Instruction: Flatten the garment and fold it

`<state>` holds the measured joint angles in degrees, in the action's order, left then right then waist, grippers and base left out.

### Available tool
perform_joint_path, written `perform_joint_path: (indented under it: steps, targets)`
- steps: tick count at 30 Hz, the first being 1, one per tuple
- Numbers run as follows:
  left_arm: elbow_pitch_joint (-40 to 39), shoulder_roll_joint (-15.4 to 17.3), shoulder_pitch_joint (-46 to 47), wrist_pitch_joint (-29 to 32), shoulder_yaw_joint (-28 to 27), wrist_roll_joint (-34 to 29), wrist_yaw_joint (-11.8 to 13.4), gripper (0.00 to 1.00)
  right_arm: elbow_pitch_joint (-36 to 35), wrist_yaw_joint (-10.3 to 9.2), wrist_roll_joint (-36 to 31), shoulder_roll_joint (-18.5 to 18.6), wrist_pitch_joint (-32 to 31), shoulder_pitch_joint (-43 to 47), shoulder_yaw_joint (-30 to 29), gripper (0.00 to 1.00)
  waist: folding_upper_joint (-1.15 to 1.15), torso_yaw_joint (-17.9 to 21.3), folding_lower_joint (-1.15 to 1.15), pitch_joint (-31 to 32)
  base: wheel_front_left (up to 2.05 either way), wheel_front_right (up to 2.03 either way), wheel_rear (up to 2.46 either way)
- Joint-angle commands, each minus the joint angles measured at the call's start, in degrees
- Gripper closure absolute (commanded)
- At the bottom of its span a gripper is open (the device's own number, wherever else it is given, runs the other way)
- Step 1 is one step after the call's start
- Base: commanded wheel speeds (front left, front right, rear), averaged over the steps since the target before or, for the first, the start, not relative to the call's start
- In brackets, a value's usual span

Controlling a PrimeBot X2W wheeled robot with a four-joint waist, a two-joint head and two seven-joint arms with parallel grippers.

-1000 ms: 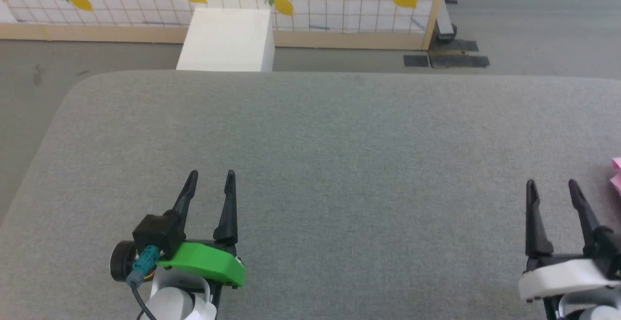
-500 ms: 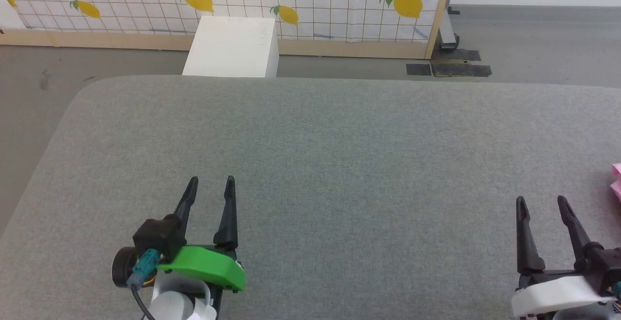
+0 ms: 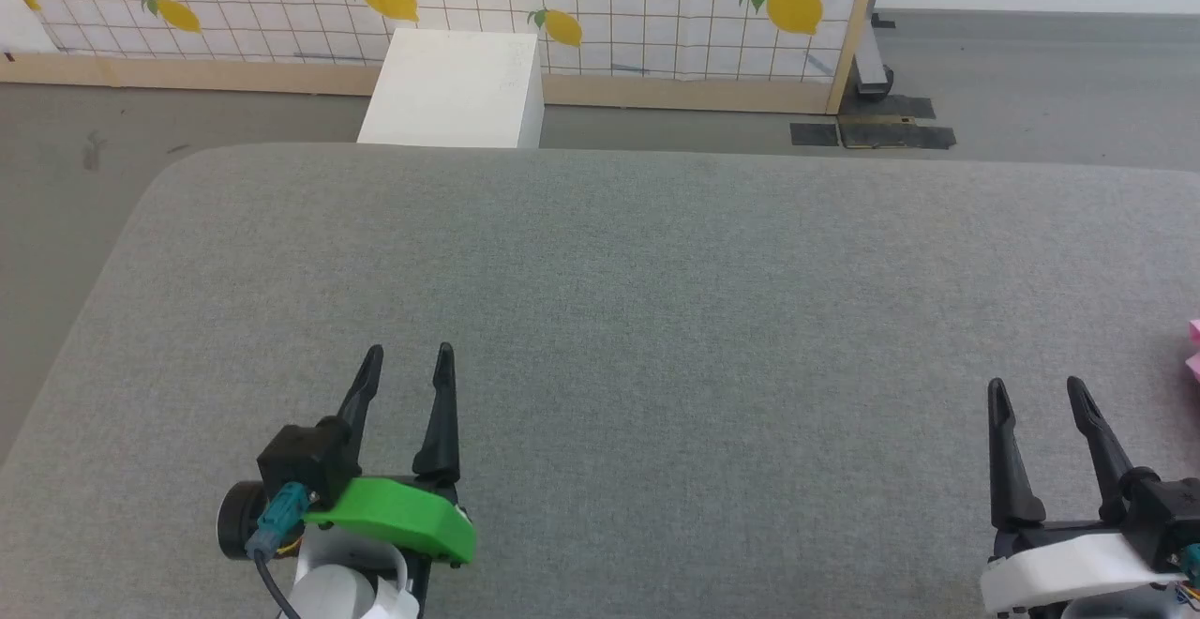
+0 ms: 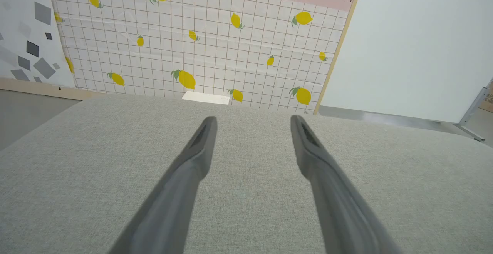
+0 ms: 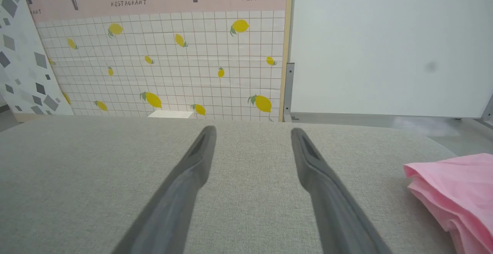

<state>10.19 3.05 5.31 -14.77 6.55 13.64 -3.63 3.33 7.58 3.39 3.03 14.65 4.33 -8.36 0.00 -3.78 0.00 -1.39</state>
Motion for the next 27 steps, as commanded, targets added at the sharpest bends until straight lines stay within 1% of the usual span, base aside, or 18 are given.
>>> perform_joint_path:
  steps: [1,9,10,27]
  targets:
    - [0.1,-0.2,-0.4,-0.2,0.0,0.5,0.2,0.0,-0.4,-0.09,0.4,-0.1,0.3,0.1,0.2,0.0,0.0,0.0,0.0,0.0,0.0,0.0,0.0]
    - [0.5,-0.2,-0.6,-0.2,0.1,0.9,0.3,0.0,-0.4,-0.09,0.7,-0.1,0.3,0.3,0.4,0.0,0.0,0.2,0.0,-0.1,0.0,0.0,0.0]
    - [0.4,0.0,0.0,0.0,0.0,0.3,0.2,1.0,0.0,0.0,0.3,0.0,0.0,0.0,0.3,1.0,0.0,0.2,0.0,-0.1,0.0,0.0,0.0]
    - [0.1,0.0,-0.1,0.5,-0.2,-0.1,0.3,1.0,-0.1,0.0,0.2,0.0,-0.4,-0.1,0.5,1.0,0.0,0.3,0.0,0.0,0.0,0.0,0.0]
